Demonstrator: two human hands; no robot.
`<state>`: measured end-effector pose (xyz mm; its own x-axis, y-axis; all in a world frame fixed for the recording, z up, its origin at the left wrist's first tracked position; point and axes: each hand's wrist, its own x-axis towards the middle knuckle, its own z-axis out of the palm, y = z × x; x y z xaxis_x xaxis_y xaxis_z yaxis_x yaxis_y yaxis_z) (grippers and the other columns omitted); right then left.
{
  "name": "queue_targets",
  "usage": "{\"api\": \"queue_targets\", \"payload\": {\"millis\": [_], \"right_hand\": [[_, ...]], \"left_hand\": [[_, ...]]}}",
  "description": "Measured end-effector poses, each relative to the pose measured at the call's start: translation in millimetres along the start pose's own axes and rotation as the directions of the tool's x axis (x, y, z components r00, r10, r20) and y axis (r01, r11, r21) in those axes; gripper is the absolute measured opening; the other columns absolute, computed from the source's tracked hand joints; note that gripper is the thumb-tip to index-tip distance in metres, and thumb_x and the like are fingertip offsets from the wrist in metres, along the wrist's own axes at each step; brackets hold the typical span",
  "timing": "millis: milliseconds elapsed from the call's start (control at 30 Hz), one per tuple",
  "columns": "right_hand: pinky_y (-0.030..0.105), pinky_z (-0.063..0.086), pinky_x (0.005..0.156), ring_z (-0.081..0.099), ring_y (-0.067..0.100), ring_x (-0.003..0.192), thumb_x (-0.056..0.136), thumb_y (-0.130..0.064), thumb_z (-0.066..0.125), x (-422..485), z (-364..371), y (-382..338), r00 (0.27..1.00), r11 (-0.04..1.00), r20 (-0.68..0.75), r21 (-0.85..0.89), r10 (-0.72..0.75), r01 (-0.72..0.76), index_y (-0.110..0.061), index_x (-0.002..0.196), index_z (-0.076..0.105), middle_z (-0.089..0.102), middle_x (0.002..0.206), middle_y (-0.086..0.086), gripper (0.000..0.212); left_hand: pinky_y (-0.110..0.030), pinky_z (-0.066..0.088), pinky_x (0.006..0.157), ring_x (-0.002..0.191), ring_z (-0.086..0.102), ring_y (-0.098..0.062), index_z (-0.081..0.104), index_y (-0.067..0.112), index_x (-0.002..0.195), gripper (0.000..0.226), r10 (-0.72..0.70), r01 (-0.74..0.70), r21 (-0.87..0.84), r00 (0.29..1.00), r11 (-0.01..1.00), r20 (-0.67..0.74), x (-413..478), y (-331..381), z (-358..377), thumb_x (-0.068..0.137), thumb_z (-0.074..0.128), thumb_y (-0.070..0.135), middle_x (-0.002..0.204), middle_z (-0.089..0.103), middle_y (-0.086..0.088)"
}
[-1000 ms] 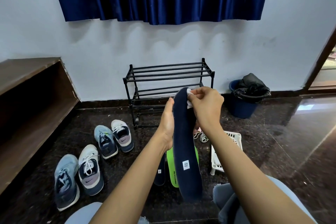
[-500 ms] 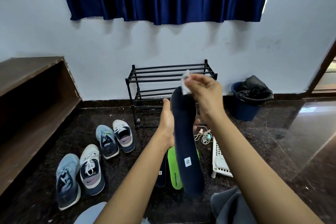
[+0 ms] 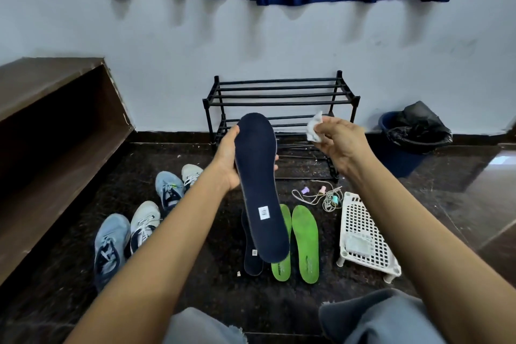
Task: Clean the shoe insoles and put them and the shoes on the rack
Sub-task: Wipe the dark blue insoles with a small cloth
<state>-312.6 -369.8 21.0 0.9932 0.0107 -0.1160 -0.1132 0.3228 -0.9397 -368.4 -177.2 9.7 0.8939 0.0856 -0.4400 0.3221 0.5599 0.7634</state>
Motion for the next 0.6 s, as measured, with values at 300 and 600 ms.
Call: {"api": "queue_targets", "payload": {"millis": [300, 600], "right_hand": [[0.019, 0.033, 0.047, 0.040, 0.012, 0.048, 0.066, 0.012, 0.037, 52, -11, 103, 0.959, 0.943, 0.216, -0.315, 0.182, -0.108, -0.001, 0.061, 0.044, 0.042, 0.061, 0.012, 0.016], [0.016, 0.045, 0.050, 0.049, 0.011, 0.048, 0.074, 0.013, 0.044, 84, -25, 214, 0.914, 0.868, 0.101, -0.368, 0.392, -0.332, -0.002, 0.070, 0.059, 0.056, 0.059, 0.008, 0.021]], "left_hand": [[-0.033, 0.052, 0.065, 0.083, 0.067, -0.023, 0.062, 0.010, 0.108, 0.045, -0.104, 0.199, 0.298, 0.946, 0.934, -0.306, 118, -36, -119, 0.097, 0.049, 0.051, 0.102, 0.071, -0.007], [-0.042, 0.052, 0.091, 0.113, 0.061, -0.033, 0.053, 0.005, 0.135, 0.050, -0.055, 0.259, 0.361, 0.870, 0.896, -0.490, 214, -115, -220, 0.099, 0.053, 0.040, 0.128, 0.062, -0.014]]}}
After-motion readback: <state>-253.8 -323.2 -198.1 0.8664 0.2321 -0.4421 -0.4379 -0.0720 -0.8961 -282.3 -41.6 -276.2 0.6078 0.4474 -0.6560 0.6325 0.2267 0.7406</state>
